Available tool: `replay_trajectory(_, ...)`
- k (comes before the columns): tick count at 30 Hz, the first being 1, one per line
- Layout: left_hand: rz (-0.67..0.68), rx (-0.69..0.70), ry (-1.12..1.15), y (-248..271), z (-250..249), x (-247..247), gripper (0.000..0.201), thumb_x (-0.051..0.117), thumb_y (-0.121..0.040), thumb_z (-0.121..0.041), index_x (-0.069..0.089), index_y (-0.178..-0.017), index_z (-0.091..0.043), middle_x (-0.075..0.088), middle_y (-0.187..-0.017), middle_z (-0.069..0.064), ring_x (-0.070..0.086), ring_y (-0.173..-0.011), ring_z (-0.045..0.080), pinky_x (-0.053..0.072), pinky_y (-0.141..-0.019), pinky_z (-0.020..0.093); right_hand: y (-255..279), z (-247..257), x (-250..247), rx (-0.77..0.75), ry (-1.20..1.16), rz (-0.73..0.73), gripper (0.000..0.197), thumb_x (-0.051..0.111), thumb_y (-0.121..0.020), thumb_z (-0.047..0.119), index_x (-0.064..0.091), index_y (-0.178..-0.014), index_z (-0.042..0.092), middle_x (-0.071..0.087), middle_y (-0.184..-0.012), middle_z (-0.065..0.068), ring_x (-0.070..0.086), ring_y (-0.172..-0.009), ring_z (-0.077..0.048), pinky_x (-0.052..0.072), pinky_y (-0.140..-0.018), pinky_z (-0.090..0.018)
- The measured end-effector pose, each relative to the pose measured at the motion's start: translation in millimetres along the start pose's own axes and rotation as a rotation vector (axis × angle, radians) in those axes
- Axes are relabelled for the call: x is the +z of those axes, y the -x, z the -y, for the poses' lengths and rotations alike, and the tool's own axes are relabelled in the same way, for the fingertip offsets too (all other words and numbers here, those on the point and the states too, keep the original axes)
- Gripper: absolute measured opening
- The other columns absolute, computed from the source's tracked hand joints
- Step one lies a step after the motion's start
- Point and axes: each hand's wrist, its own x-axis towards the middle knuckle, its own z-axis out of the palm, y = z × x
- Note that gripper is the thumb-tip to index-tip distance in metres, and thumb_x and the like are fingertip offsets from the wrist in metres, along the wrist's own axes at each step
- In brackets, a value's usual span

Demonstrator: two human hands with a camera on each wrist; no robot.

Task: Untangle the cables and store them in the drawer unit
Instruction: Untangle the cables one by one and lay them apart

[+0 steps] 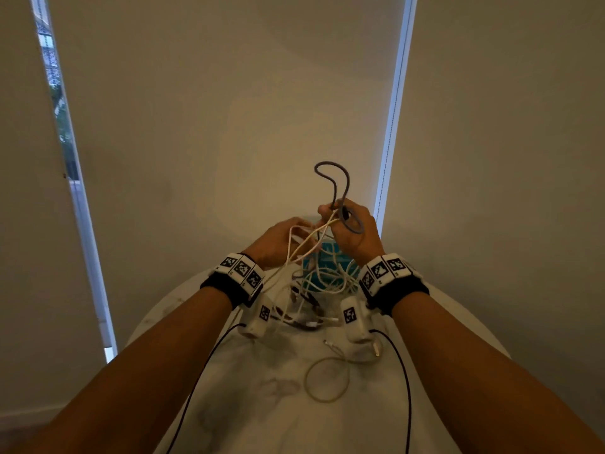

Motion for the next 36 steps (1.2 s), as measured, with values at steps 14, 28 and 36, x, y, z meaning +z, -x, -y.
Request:
replay_trajectory(14, -0.268, 0.087, 0.149, -11, -15, -7, 0.046, 0.092, -0.082, -0.018, 0.075, -0.124, -0.015, 0.079, -0.093, 0.017, 0.079, -0.082, 0.022, 0.066, -0.077, 0.037, 11, -15, -6, -0.087, 0.192, 0.024, 0.034, 0.077, -0.089, 0.052, 0.072, -0.097, 0.02, 0.075, -0.086, 0.002, 0.072, -0.079, -0.019, 0.06, -0.073, -0.044)
replay_trajectory(28, -0.25, 0.314, 0.132, -1, -43, 1, 0.034, 0.094, -0.079, -0.015, 0.079, -0.109, -0.017, 0.08, -0.097, 0.002, 0.078, -0.093, 0.019, 0.064, -0.089, 0.038, 17, -12, 14, 0.054, 0.738, 0.069, 0.023, 0.069, -0.099, 0.038, 0.073, -0.097, 0.015, 0.07, -0.091, -0.009, 0.068, -0.084, -0.032, 0.06, -0.076, -0.042)
replay_trajectory(36, -0.006, 0.032, 0.125, 5, 2, 12, 0.027, 0.076, -0.098, -0.014, 0.074, -0.124, -0.013, 0.079, -0.105, 0.004, 0.077, -0.096, 0.024, 0.059, -0.074, 0.023, 3, 14, -13, 0.05, 0.268, -0.082, 0.023, 0.075, -0.093, 0.047, 0.077, -0.076, 0.031, 0.073, -0.064, 0.013, 0.066, -0.069, 0.0, 0.043, -0.061, -0.021)
